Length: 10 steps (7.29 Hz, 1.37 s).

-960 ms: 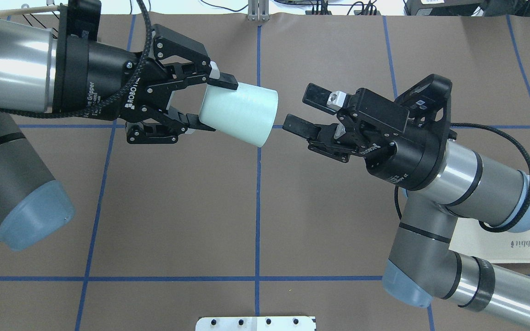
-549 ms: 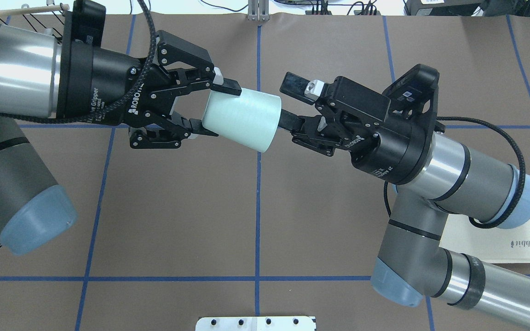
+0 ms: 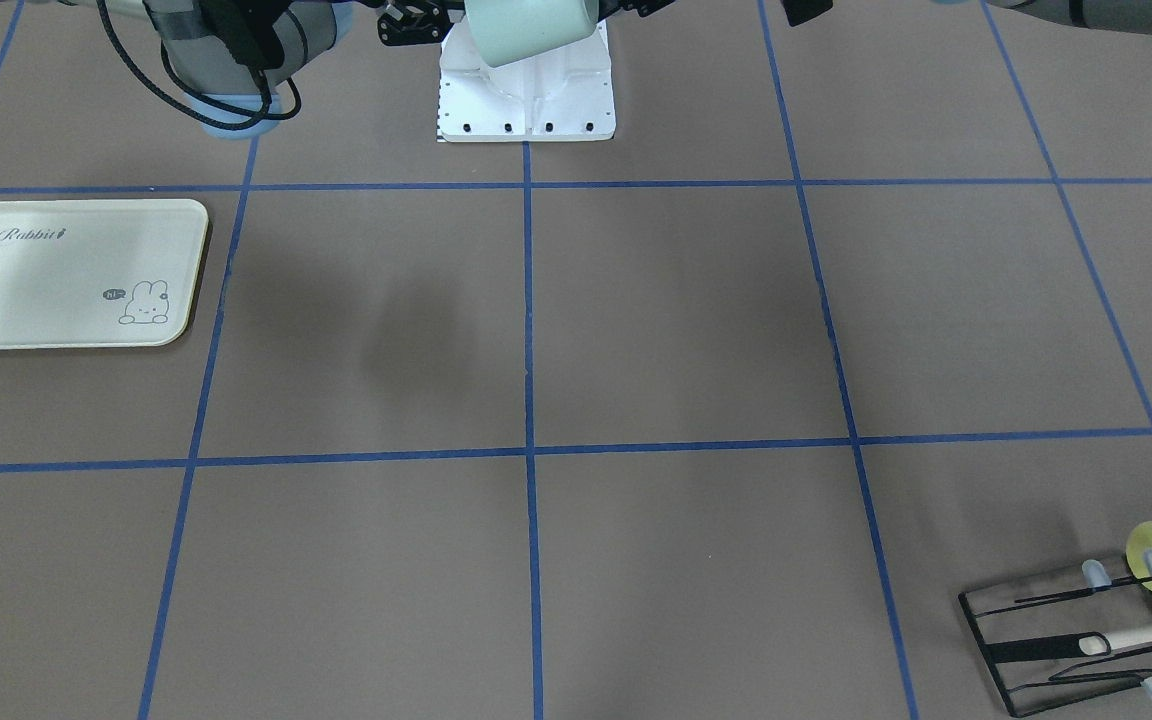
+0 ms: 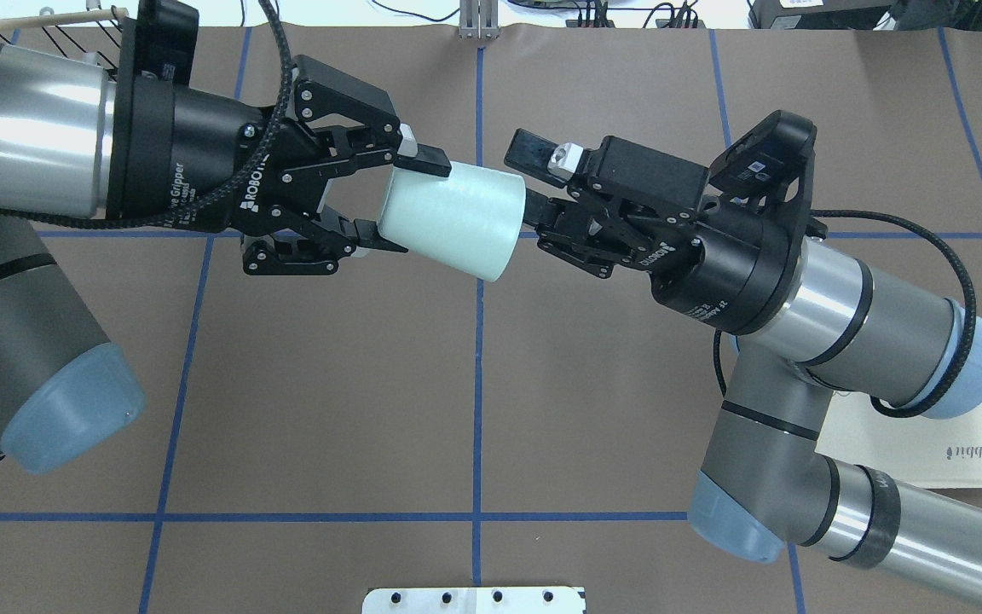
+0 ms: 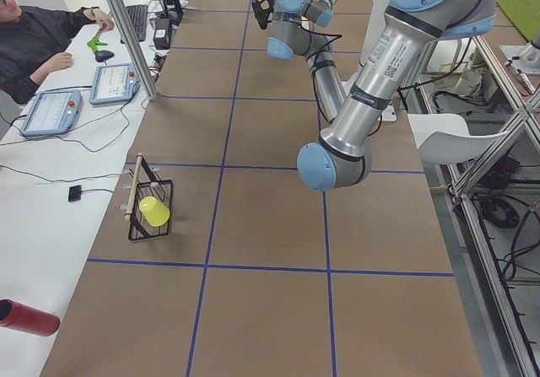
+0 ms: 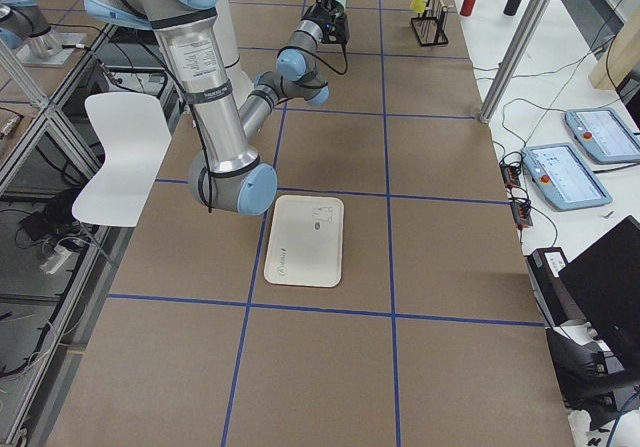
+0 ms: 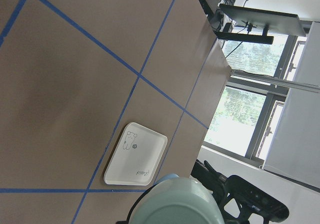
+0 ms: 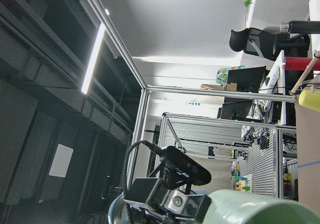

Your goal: Left arm grabs green cup and hands to right arm on tray

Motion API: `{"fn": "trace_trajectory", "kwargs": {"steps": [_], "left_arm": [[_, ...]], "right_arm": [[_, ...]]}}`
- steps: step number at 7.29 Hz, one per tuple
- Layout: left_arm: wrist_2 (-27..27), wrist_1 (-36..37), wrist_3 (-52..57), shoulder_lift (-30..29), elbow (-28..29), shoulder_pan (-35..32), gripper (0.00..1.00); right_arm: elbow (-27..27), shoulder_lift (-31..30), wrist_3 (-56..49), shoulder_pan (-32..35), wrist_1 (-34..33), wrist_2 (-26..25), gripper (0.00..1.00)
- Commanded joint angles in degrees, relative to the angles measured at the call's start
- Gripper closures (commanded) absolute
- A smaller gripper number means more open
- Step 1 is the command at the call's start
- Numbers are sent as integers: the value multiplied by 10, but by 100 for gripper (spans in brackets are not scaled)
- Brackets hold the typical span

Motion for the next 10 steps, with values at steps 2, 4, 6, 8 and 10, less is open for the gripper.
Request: {"fn": "trace_trajectory", "kwargs": {"steps": [2,4,6,8,10], "left_arm": [[-4,1,-6,-3,-1,0,55],[-5,1,-4,-13,1,1,8],[-7,1,1,-20,-7,0,0],[-38,3,19,-4,-20,-15,0],[-39,2,53,21,-19,-16,0]], "right_arm": [[0,0,0,2,-14,0,100],[0,1,8,2,-15,0,100],[25,-1,10,4,-50,1,100],[55,-19,10,8,-63,1,100],[55,-29,10,28,-88,1,100]]}}
